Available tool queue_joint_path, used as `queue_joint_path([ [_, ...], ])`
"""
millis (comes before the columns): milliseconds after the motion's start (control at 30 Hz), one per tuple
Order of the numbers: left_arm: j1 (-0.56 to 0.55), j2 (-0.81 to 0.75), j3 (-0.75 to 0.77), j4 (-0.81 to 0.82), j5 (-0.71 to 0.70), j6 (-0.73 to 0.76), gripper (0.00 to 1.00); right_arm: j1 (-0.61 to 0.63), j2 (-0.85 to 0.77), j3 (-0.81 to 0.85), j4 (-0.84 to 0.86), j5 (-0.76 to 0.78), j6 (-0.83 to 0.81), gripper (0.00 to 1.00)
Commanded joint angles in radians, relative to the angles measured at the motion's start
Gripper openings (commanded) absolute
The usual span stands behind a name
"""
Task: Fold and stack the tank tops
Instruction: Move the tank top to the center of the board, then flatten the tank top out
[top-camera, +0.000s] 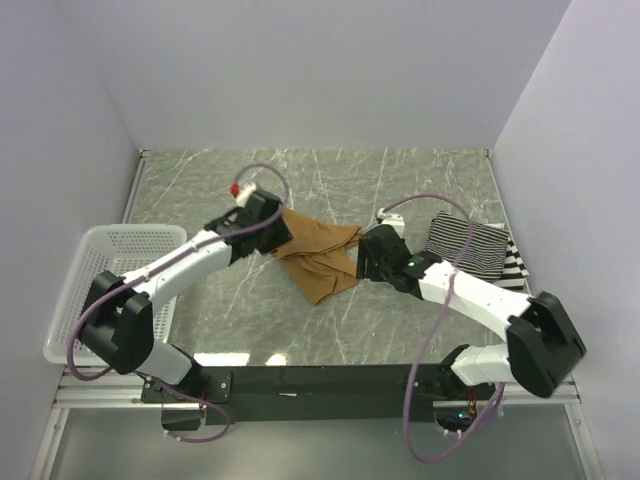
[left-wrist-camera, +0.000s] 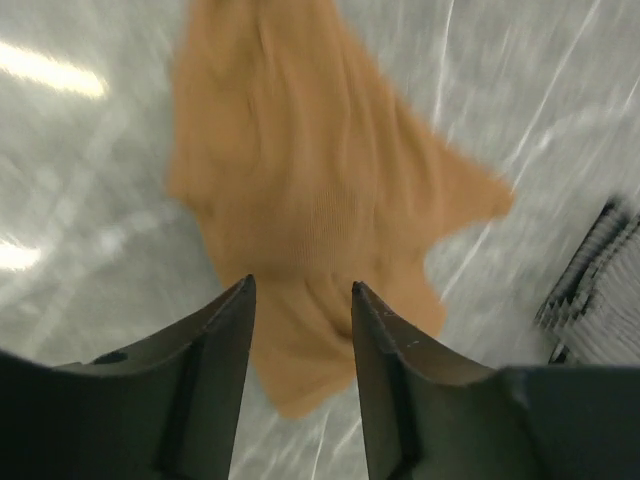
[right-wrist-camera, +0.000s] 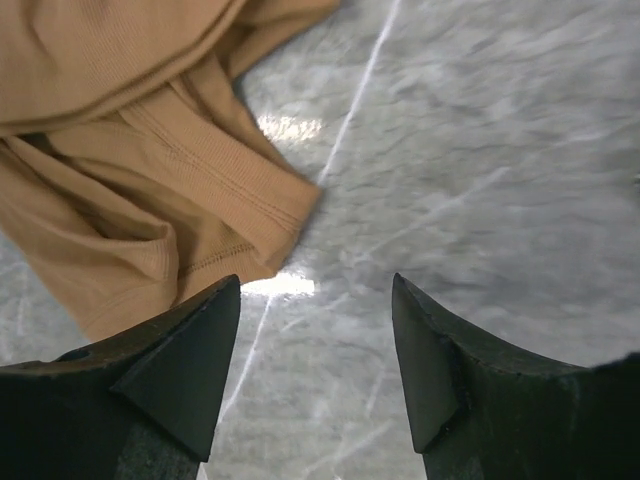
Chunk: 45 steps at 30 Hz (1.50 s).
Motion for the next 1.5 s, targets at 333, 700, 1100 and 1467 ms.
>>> queue_joint_path([
  [333,-0.309,0.12,-0.088,0.166,0.04,-0.078,0.56,-0.009,0.271,0.025,0.229,-0.069,0.043,0.63],
  [700,-0.337,0.303,0.053,0.092,-0.018,-0.082,0.55,-0.017,0.327,0.008,0.271,-0.08,0.084,0.16],
  [1100,-0.347,0.342,0.067,0.043,-0.061,-0.128,0.15,-0.015,0.262,-0.03,0.286,-0.087,0.115,0.0],
  [1467,-0.337,0.062,0.03,0.037,-0.141,-0.08,0.06,-0.015,0.033,-0.004,0.154,-0.005,0.092,0.0],
])
